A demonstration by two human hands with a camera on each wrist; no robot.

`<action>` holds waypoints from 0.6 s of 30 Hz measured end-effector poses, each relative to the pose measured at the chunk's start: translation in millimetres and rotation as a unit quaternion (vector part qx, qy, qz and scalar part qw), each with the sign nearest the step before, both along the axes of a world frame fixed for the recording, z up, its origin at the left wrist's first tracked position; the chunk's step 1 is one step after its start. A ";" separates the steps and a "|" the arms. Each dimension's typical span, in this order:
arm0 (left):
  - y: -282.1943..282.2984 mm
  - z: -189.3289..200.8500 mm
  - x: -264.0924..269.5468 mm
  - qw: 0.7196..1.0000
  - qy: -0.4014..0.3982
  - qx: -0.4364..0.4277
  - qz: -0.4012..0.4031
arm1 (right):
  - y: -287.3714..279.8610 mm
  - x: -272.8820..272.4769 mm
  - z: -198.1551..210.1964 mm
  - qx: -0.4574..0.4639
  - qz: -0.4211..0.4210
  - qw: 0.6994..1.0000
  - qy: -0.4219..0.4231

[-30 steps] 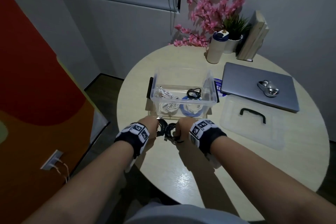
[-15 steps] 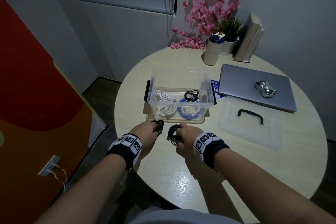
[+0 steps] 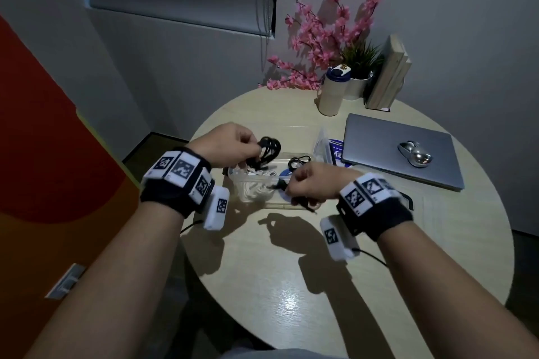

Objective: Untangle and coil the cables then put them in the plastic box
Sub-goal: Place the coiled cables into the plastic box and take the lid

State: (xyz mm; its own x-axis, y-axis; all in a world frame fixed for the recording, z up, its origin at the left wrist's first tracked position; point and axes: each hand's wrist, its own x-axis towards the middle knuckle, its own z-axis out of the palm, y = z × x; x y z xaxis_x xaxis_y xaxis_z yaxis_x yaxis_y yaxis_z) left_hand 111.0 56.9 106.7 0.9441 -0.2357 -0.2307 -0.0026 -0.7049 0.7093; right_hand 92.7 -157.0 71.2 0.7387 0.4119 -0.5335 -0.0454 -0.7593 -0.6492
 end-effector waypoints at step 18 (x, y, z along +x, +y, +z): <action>-49.7 -105.1 66.8 0.961 -0.034 0.269 0.049 | 24.5 81.0 -31.7 -0.322 0.032 0.930 -0.172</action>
